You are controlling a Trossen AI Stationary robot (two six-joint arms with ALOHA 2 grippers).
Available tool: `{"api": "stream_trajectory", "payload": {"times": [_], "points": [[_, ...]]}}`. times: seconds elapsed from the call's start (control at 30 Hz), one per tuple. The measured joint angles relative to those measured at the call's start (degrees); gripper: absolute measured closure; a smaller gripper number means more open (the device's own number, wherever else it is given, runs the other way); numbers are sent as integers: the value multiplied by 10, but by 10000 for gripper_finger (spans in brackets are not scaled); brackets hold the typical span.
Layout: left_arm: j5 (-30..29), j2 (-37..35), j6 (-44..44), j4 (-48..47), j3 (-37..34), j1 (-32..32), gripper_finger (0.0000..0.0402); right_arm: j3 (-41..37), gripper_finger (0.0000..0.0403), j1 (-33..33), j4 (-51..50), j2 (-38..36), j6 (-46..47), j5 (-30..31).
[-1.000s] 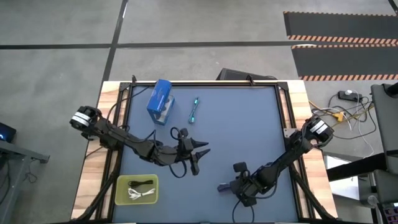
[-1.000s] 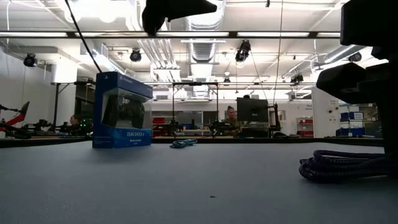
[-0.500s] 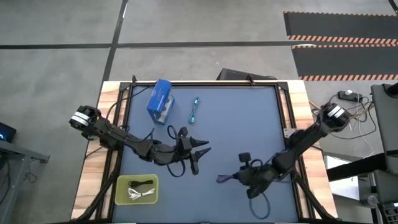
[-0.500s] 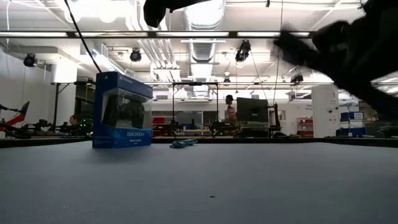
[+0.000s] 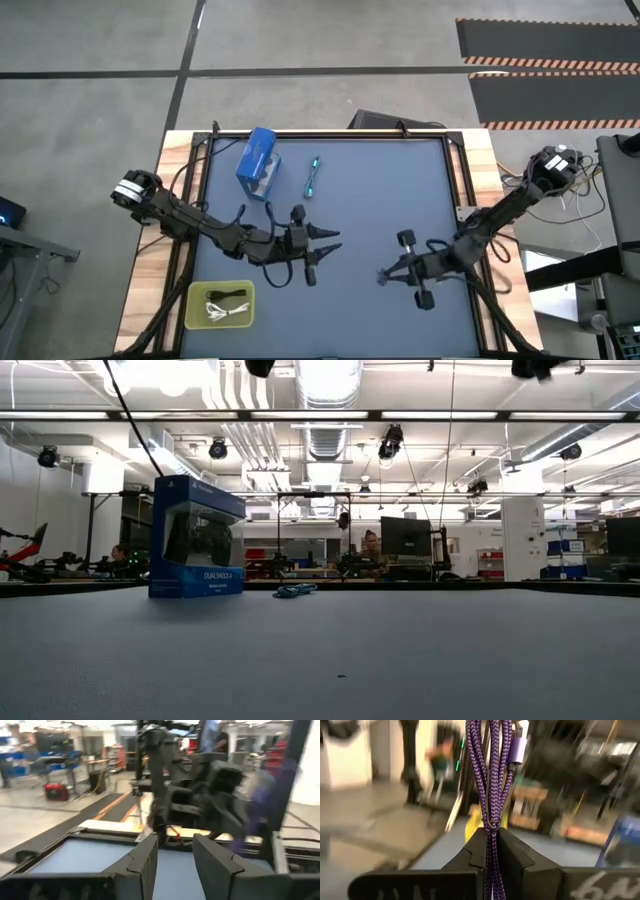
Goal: Pick and place USB-C Cables
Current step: Put the violet white charger cable into the yellow bin
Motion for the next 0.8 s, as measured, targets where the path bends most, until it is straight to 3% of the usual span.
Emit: {"api": "stream_trajectory", "payload": {"times": [0.2,0.5,0.8], "points": [[43,17,4,57,0,-2,293,-17,385,-25,188,23,-51,1],[53,74,9,168,-1,-5,293,-8,385,-66,187,27,-14,0],[56,176,39,330,25,-4,293,7,385,-84,190,46,-5,0]]}}
